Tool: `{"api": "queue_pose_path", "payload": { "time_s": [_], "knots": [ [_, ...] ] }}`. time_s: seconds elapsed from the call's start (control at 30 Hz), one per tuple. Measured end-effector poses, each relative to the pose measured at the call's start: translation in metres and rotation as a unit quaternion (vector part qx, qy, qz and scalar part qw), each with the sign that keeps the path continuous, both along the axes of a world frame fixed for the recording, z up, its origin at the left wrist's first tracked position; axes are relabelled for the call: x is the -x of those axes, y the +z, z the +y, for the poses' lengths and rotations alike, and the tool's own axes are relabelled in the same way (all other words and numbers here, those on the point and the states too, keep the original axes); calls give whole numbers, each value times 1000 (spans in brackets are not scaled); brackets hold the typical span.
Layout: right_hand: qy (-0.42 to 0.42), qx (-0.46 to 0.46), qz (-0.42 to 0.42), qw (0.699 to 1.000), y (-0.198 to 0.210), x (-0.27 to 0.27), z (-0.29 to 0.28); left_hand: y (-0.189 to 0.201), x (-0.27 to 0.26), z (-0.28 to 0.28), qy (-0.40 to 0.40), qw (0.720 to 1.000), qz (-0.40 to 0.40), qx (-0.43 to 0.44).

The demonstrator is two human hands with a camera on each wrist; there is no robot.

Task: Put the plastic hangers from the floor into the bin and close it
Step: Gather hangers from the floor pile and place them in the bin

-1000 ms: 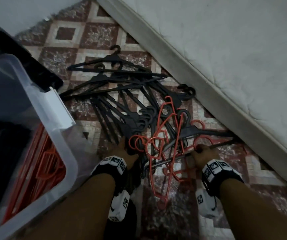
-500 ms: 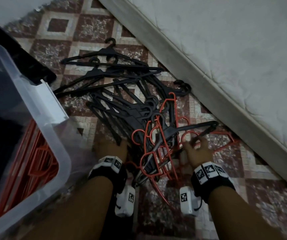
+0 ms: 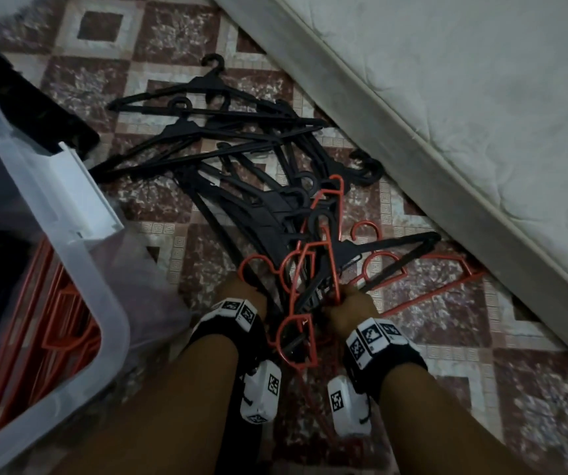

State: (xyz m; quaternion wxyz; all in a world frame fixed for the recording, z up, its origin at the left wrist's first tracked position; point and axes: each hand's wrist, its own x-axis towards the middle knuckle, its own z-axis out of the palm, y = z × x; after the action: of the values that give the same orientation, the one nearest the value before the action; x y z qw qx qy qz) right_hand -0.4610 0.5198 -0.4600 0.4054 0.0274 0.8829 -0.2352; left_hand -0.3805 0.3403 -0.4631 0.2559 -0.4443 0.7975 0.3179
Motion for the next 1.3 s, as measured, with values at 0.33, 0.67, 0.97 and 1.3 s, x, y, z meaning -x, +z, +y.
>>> {"api": "queue_pose_path", "payload": {
  "time_s": [0.33, 0.67, 0.97, 1.3],
  "knots": [
    [-249, 108, 15, 962, 6, 21, 17, 26, 19, 12, 152, 959, 199, 134],
    [-247, 146, -16, 958, -6, 19, -4, -7, 42, 13, 38, 989, 143, -19],
    [-187, 140, 17, 972, -3, 10, -11, -22, 35, -3, 229, 939, 173, -191],
    [-242, 147, 3, 959, -8, 18, -3, -12, 47, 7, 64, 984, 134, -103]
  ]
}}
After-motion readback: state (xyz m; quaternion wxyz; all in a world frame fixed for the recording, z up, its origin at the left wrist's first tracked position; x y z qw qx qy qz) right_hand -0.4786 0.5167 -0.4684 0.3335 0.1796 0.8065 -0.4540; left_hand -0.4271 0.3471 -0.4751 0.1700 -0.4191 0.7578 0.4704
